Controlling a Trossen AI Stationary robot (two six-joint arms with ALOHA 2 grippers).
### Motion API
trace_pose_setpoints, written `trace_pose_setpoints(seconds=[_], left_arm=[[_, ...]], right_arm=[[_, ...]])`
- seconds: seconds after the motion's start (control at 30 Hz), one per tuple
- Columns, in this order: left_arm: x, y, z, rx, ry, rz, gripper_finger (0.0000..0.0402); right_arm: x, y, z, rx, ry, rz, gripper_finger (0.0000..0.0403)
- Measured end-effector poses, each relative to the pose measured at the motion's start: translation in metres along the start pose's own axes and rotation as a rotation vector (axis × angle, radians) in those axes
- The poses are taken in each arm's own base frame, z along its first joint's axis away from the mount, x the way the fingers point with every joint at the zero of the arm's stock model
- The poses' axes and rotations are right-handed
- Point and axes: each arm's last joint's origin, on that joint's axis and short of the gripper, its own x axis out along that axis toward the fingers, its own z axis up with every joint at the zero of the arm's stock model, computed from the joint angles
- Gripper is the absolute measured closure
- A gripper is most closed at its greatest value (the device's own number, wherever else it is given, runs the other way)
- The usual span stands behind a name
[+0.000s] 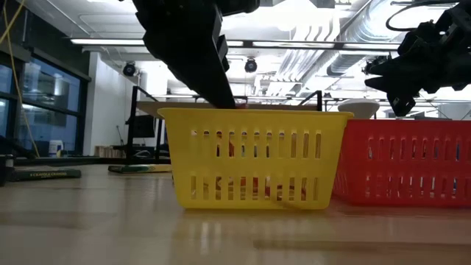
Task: Pick & Place Office Desk Supplies
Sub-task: Put the red rubber band into the yellow bin, then put the green rubber band into the yellow bin
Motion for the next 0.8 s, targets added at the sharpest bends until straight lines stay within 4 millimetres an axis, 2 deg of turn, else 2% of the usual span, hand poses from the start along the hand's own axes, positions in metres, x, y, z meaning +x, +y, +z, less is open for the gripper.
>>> trace_pose_setpoints(seconds=[0.37, 0.67, 0.8], left_arm=[[0.0000, 0.0000, -0.0005, 0.012, 0.004, 0.000, 0.0393], [0.0000, -0.0002, 0.0001, 0.054, -0.001, -0.001, 0.0317], [0.0000, -0.0002, 0.0001, 0.054, -0.001, 0.000, 0.0302]], right_arm=[[0.0000, 0.0001, 0.0001, 0.000, 0.000, 0.000, 0.0296], [0.0000, 0.0001, 0.0001, 0.000, -0.001, 0.000, 0.0296], [0.0000, 0.0000, 0.0001, 0.000, 0.000, 0.000, 0.0296]])
